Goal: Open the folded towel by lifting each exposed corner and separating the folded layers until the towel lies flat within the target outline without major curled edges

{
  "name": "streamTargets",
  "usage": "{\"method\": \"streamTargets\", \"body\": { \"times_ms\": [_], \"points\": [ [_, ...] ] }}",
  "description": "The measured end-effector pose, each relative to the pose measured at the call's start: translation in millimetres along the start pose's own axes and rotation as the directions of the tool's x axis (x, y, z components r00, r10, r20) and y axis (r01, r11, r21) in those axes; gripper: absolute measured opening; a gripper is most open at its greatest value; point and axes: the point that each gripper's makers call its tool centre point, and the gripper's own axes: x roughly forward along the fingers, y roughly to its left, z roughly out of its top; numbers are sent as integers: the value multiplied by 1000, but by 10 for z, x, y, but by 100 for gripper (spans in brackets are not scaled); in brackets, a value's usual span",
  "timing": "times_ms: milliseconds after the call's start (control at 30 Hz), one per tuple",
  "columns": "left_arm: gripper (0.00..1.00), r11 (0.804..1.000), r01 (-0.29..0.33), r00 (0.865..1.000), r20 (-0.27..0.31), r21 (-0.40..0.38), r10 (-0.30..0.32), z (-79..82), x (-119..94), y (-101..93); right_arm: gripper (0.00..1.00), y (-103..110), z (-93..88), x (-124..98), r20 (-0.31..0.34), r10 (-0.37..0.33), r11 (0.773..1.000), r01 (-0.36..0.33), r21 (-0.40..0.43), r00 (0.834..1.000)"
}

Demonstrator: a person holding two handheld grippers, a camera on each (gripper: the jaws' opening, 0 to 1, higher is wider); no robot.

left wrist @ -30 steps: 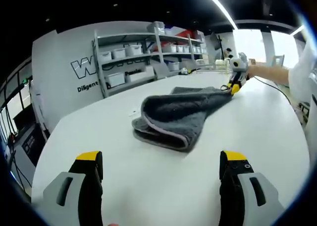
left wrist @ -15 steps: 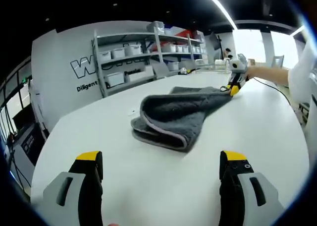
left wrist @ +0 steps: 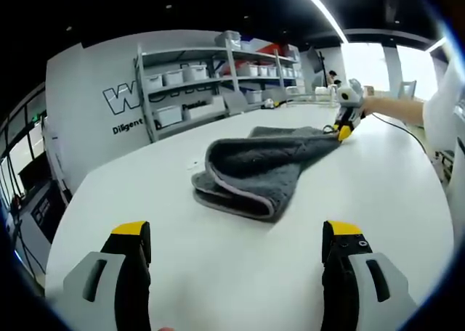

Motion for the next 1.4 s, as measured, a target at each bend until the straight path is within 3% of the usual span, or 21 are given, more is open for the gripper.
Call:
{"method": "streamTargets", "body": {
  "times_ms": [600, 967, 1400],
  "points": [
    [97, 1000, -1, 1000, 5, 2, 1, 16, -13, -8, 17, -30, 36, -153, 68, -55, 998, 57, -18, 996],
    [97, 1000, -2, 1000, 1, 2, 2, 4, -3, -3, 23, -43, 150, -385, 140, -109, 993, 114, -23, 984],
    [97, 1000, 2, 1000, -2, 1, -2, -7, 4, -12, 40, -13, 236, -609, 200, -185, 981, 192, -17, 962]
  ]
}}
